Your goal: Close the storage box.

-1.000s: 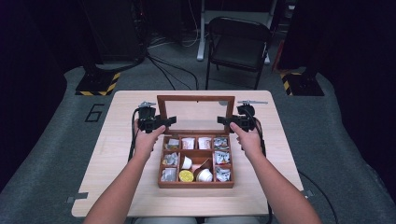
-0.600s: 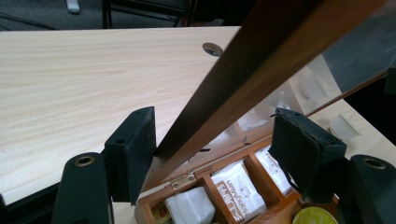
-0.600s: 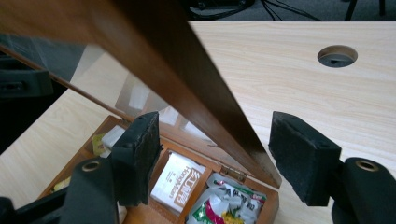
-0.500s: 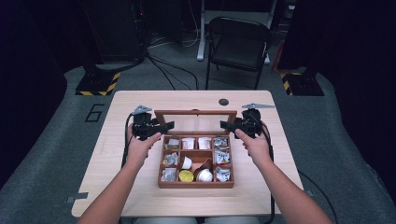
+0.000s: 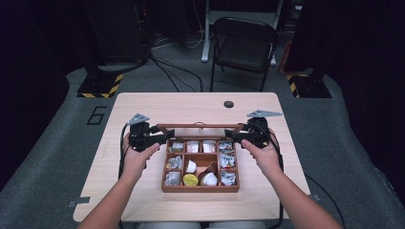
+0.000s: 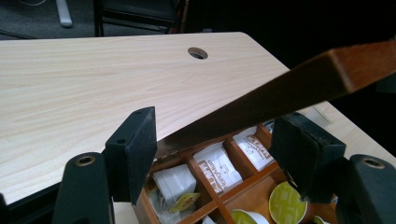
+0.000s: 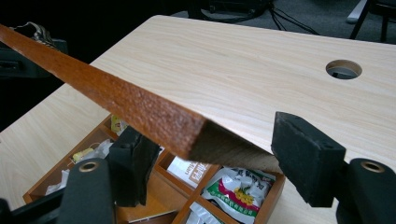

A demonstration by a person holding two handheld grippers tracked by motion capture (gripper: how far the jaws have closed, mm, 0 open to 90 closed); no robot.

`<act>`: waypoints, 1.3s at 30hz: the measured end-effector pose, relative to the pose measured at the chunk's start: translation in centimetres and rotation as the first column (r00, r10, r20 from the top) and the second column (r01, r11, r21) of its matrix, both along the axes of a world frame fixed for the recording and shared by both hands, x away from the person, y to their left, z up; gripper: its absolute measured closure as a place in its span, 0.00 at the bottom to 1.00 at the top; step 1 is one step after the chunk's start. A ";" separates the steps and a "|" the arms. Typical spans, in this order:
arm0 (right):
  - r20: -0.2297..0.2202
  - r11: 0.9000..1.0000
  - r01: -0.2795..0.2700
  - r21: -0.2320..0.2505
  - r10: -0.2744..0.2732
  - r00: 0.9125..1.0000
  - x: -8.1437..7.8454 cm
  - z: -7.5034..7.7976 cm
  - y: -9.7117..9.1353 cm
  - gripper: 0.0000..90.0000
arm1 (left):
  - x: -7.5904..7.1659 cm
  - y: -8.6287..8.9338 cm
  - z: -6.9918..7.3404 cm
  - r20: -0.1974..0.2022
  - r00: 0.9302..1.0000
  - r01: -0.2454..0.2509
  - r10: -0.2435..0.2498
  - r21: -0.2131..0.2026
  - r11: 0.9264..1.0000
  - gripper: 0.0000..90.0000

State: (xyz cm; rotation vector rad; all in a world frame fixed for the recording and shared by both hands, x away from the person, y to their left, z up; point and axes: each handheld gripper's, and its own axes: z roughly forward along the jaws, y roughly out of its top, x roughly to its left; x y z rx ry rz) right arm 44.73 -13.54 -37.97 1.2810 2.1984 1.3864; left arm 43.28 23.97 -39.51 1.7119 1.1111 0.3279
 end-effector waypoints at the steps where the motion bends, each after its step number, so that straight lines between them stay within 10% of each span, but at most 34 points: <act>1: 0.000 1.000 0.000 0.000 0.000 1.000 0.0 0.0 0.0 0.35 | 0.0 0.0 0.0 0.000 1.000 0.000 0.000 0.000 1.000 0.35; 39: 0.017 0.998 -0.065 -0.005 0.065 0.998 -4.0 1.3 -2.1 0.56 | -3.8 0.9 1.6 0.011 0.999 0.048 -0.048 0.039 0.998 0.50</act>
